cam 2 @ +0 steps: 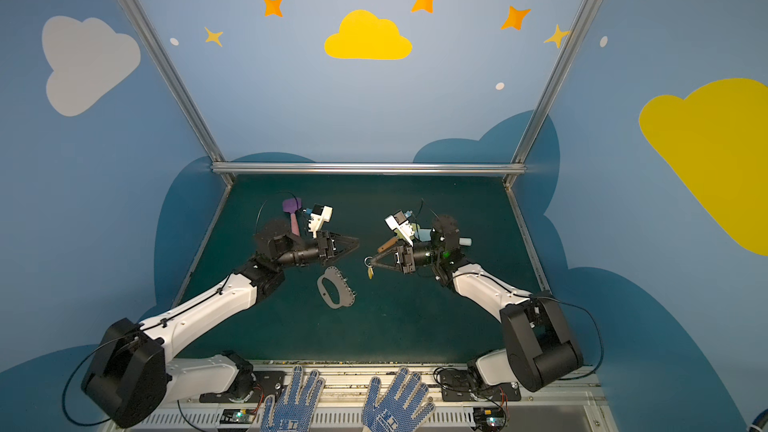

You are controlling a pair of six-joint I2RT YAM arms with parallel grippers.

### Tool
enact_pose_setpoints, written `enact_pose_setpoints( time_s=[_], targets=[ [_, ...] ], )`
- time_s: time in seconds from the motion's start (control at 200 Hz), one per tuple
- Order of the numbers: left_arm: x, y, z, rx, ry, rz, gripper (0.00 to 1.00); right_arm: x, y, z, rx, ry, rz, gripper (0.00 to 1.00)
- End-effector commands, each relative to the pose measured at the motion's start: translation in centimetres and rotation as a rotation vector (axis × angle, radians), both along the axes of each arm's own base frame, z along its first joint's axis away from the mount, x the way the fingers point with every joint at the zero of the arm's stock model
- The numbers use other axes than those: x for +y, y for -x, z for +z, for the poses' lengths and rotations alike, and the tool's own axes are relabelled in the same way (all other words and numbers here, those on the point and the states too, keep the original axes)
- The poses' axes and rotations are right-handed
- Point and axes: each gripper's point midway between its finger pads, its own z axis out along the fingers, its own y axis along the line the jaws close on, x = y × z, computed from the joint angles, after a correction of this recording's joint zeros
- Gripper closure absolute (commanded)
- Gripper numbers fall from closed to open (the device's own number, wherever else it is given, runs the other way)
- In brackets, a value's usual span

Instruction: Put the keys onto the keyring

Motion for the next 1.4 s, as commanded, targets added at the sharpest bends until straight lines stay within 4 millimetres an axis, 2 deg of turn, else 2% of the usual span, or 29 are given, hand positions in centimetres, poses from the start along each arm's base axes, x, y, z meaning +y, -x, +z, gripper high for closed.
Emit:
enact_pose_setpoints(
  time_s=[0.0, 0.135, 0.28, 0.571, 0.761, 0.886, 1.031, 1.127, 1.182, 1.227, 1.302, 1.392],
  targets=[
    [-0.4, 0.9, 1.6, -0.059, 0.026, -0.070, 0.72, 0.0, -0.4, 1.4, -0.105, -0.020, -0.025, 1.00],
    [-0.8, 1.9, 1.5, -0.058, 0.021, -0.122, 0.61, 0.1, -0.7, 1.6, -0.120, -0.022, -0.035, 1.00],
    [-1.6, 3.0, 1.5, -0.073, -0.002, -0.175, 0.57, 0.2, -0.9, 1.7, -0.110, -0.029, -0.029, 1.00],
    [-2.4, 3.3, 1.7, -0.081, -0.004, -0.199, 0.67, 0.2, -0.7, 1.9, -0.113, -0.031, -0.018, 1.00],
    [-3.0, 3.2, 1.0, -0.065, -0.028, -0.210, 0.68, 0.1, -0.6, 2.0, -0.115, -0.032, -0.018, 1.00],
    [-3.3, 3.4, 1.2, -0.074, -0.024, -0.221, 0.80, 0.2, -0.8, 1.9, -0.112, -0.027, -0.024, 1.00],
    [-3.3, 3.4, 1.3, -0.074, -0.027, -0.223, 0.89, 0.2, -1.1, 1.6, -0.101, -0.016, -0.032, 1.00],
    [-3.3, 3.3, 1.4, -0.077, -0.028, -0.219, 0.94, 0.2, -1.3, 1.4, -0.092, -0.009, -0.036, 0.95],
    [-3.3, 3.3, 1.4, -0.076, -0.029, -0.217, 0.96, 0.2, -1.4, 1.5, -0.088, -0.006, -0.040, 0.89],
    [-3.3, 3.3, 1.5, -0.081, -0.027, -0.215, 0.96, 0.3, -1.6, 1.4, -0.081, 0.002, -0.046, 0.83],
    [-3.2, 3.2, 1.5, -0.081, -0.030, -0.207, 0.96, 0.3, -1.7, 1.4, -0.078, 0.010, -0.055, 0.79],
    [-3.1, 2.9, 1.4, -0.083, -0.040, -0.184, 0.96, 0.1, -2.2, 1.4, -0.068, 0.026, -0.091, 0.71]
  ],
)
